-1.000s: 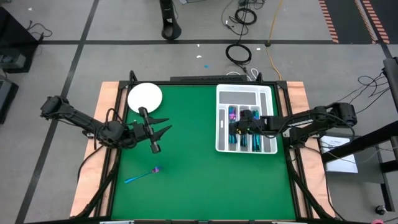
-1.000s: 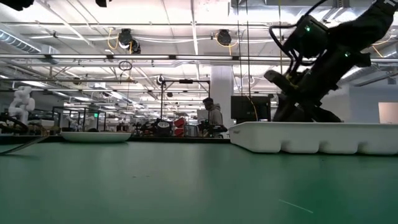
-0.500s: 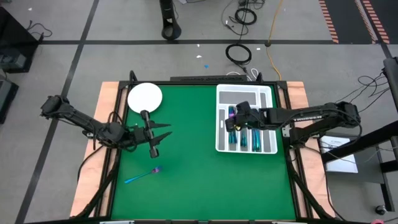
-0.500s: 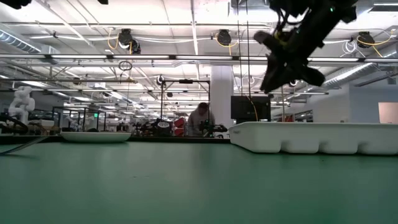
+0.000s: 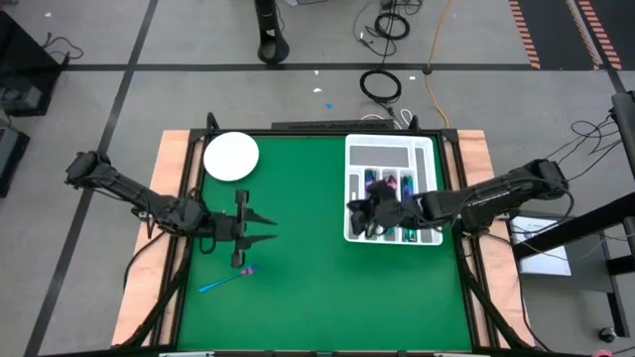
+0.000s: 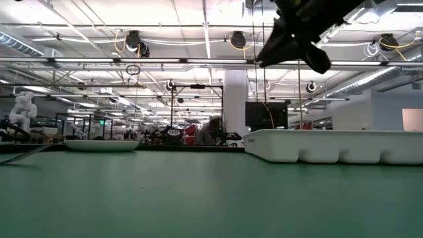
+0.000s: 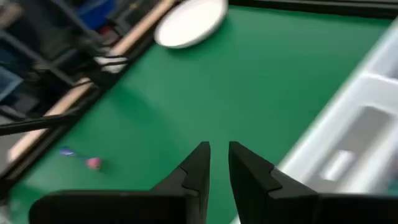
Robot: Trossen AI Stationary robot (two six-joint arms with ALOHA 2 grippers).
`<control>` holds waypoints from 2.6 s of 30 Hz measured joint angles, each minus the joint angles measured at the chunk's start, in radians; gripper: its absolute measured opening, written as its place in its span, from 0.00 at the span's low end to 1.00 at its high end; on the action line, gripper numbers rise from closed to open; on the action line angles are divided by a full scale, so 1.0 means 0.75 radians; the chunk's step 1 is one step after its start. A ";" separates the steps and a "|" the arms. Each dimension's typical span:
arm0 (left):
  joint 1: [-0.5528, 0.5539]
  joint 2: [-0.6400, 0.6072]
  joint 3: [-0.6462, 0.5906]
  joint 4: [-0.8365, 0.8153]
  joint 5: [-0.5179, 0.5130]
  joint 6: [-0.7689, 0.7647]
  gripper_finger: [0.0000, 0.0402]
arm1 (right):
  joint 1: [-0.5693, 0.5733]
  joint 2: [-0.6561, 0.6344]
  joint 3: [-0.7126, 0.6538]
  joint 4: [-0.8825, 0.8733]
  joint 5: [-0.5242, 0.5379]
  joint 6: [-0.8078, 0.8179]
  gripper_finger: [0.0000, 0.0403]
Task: Sort silverware
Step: Put the blue fork into the white cutlery tray
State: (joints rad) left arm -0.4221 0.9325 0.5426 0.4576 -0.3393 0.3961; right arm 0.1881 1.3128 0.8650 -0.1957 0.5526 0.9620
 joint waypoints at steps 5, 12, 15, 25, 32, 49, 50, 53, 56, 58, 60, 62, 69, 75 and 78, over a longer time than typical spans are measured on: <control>0.000 0.000 0.000 -0.014 0.217 -0.034 0.32 | 0.075 0.129 0.000 0.242 -0.003 -0.060 0.12; 0.015 0.000 0.000 -0.111 0.228 -0.151 0.32 | 0.161 0.310 0.000 0.494 -0.045 -0.081 0.12; 0.026 0.000 0.000 -0.294 0.222 -0.258 0.32 | 0.189 0.352 0.000 0.572 -0.046 -0.083 0.12; 0.017 0.002 -0.001 -0.568 0.201 -0.558 0.32 | 0.201 0.436 0.153 0.605 -0.041 -0.282 0.12; -0.086 0.003 -0.001 -0.563 0.143 -0.649 0.32 | 0.205 0.495 0.304 0.522 -0.080 -0.433 0.12; -0.344 0.138 -0.001 -0.677 -0.065 -1.028 0.32 | 0.209 0.498 0.322 0.494 -0.075 -0.472 0.12; -0.353 0.149 -0.001 -0.695 -0.076 -1.063 0.32 | 0.209 0.498 0.322 0.494 -0.074 -0.472 0.12; -0.384 0.181 -0.001 -0.764 -0.095 -1.175 0.32 | 0.209 0.498 0.322 0.494 -0.074 -0.478 0.12; -0.417 0.210 -0.002 -0.853 -0.095 -1.305 0.32 | 0.209 0.498 0.322 0.494 -0.075 -0.485 0.12; -0.441 0.225 -0.002 -0.913 -0.094 -1.402 0.32 | 0.209 0.498 0.322 0.494 -0.075 -0.486 0.12; -0.466 0.238 -0.002 -0.987 -0.078 -1.509 0.32 | 0.210 0.498 0.322 0.494 -0.075 -0.487 0.12; -0.496 0.249 -0.002 -1.058 -0.058 -1.624 0.32 | 0.214 0.498 0.322 0.495 -0.075 -0.497 0.12; -0.588 0.290 -0.002 -1.240 0.025 -1.945 0.32 | 0.223 0.498 0.322 0.494 -0.075 -0.529 0.12; -0.603 0.378 -0.002 -1.259 0.143 -1.987 0.32 | 0.223 0.498 0.322 0.494 -0.075 -0.534 0.12; -0.603 0.450 -0.002 -1.261 0.143 -1.991 0.32 | 0.223 0.498 0.322 0.494 -0.075 -0.536 0.12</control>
State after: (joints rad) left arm -0.8742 1.2699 0.5411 -0.4881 -0.2317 -1.0970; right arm 0.3553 1.6859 1.1069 0.1749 0.4962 0.5602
